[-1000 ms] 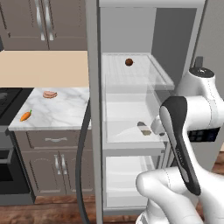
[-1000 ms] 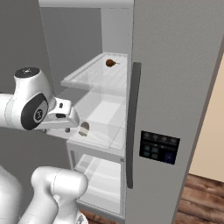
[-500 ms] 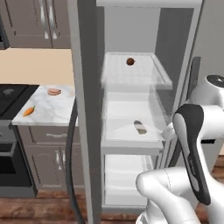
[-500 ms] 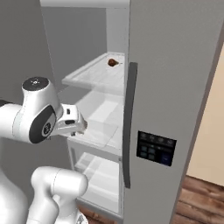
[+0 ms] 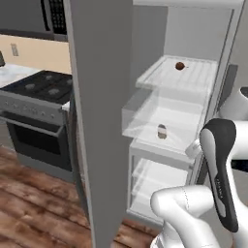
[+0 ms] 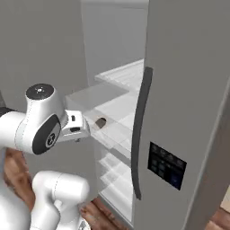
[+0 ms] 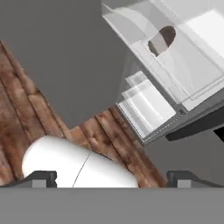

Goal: Place the carrot and sweet potato inside the fridge drawer. Close the drawer after placing the vegetables.

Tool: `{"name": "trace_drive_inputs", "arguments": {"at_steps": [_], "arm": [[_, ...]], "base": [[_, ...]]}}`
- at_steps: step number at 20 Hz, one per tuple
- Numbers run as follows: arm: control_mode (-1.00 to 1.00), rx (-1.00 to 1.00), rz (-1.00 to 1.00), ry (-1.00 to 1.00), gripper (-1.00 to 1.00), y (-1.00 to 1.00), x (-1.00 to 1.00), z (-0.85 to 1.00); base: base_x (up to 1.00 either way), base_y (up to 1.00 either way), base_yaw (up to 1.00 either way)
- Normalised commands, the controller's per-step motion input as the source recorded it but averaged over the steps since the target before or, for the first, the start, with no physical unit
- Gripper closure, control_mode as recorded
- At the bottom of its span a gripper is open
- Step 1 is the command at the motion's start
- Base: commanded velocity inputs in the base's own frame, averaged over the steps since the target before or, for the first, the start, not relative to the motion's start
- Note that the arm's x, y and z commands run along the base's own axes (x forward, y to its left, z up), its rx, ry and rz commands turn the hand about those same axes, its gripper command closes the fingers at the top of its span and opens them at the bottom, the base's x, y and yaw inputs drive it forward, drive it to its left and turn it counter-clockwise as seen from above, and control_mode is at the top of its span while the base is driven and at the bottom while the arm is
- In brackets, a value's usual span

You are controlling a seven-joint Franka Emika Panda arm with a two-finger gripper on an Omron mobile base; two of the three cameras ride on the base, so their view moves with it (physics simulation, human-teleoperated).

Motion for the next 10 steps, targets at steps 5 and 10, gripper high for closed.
{"name": "trace_drive_inputs", "arguments": {"at_steps": [5,10], "arm": [[1.00,0.00,0.00,0.00,-1.00,0.00,0.00,0.00],[1.00,0.00,0.00,0.00,-1.00,0.00,0.00,0.00]], "base": [[-0.24,0.00,0.77],[-0.18,0.03,0.77]]}}
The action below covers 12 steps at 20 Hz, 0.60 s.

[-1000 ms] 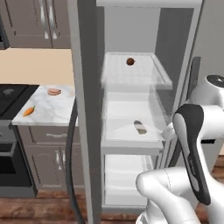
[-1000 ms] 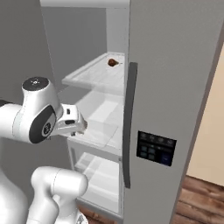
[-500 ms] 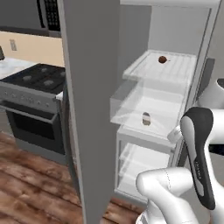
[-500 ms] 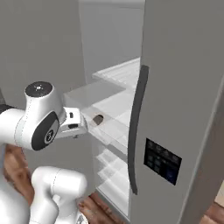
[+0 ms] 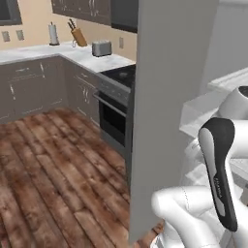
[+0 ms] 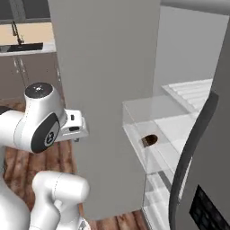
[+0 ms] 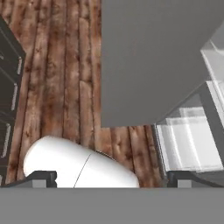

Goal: Place the carrot and sweet potato inside the fridge drawer. Close the drawer after placing the vegetables.

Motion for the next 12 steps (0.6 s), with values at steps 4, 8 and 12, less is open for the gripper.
{"name": "trace_drive_inputs", "arguments": {"at_steps": [4,8,12], "arm": [[1.00,0.00,0.00,0.00,-1.00,0.00,0.00,0.00],[1.00,0.00,0.00,0.00,-1.00,0.00,0.00,0.00],[1.00,0.00,0.00,0.00,-1.00,0.00,0.00,0.00]], "base": [[-0.17,0.20,0.76],[-0.27,0.44,0.64],[-0.01,0.86,0.37]]}}
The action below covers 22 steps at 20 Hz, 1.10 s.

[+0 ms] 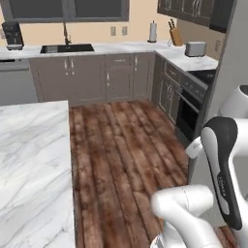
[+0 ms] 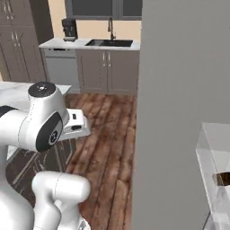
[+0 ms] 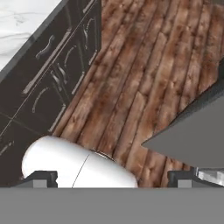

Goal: Place the carrot and sweet potato inside the fridge drawer. Close the drawer after placing the vegetables.

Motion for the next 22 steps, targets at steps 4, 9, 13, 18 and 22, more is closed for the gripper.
{"name": "trace_drive_inputs", "arguments": {"at_steps": [4,9,13,18,22], "arm": [[1.00,0.00,0.00,0.00,-1.00,0.00,0.00,0.00],[1.00,0.00,0.00,0.00,-1.00,0.00,0.00,0.00],[1.00,0.00,0.00,0.00,-1.00,0.00,0.00,0.00],[1.00,0.00,0.00,0.00,-1.00,0.00,0.00,0.00],[1.00,0.00,0.00,0.00,-1.00,0.00,0.00,0.00]], "base": [[0.45,1.00,0.07],[0.82,0.78,-0.01],[0.73,-0.33,0.00],[0.47,-0.89,0.09],[0.83,0.03,0.01]]}}
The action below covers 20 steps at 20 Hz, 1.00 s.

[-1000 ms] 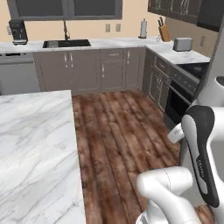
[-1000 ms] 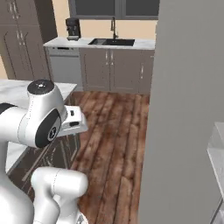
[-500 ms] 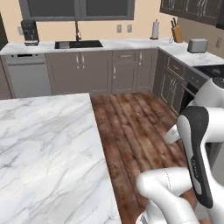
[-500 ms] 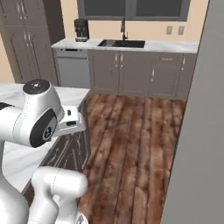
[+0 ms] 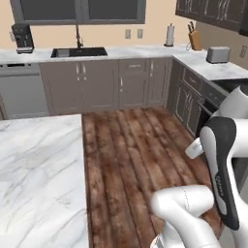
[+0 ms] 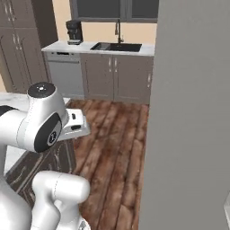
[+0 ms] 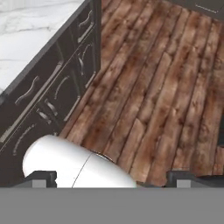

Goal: Place the carrot and sweet potato inside the fridge drawer. Close the drawer after placing the vegetables.

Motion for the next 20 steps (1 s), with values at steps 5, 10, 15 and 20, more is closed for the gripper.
{"name": "trace_drive_inputs", "arguments": {"at_steps": [5,10,15,20], "arm": [[1.00,0.00,0.00,0.00,-1.00,0.00,0.00,0.00],[1.00,0.00,0.00,0.00,-1.00,0.00,0.00,0.00],[1.00,0.00,0.00,0.00,-1.00,0.00,0.00,0.00],[1.00,0.00,0.00,0.00,-1.00,0.00,0.00,0.00]], "base": [[1.00,0.51,-0.05],[0.96,0.30,-0.28],[0.64,0.32,-0.76],[0.42,0.24,-0.93]]}}
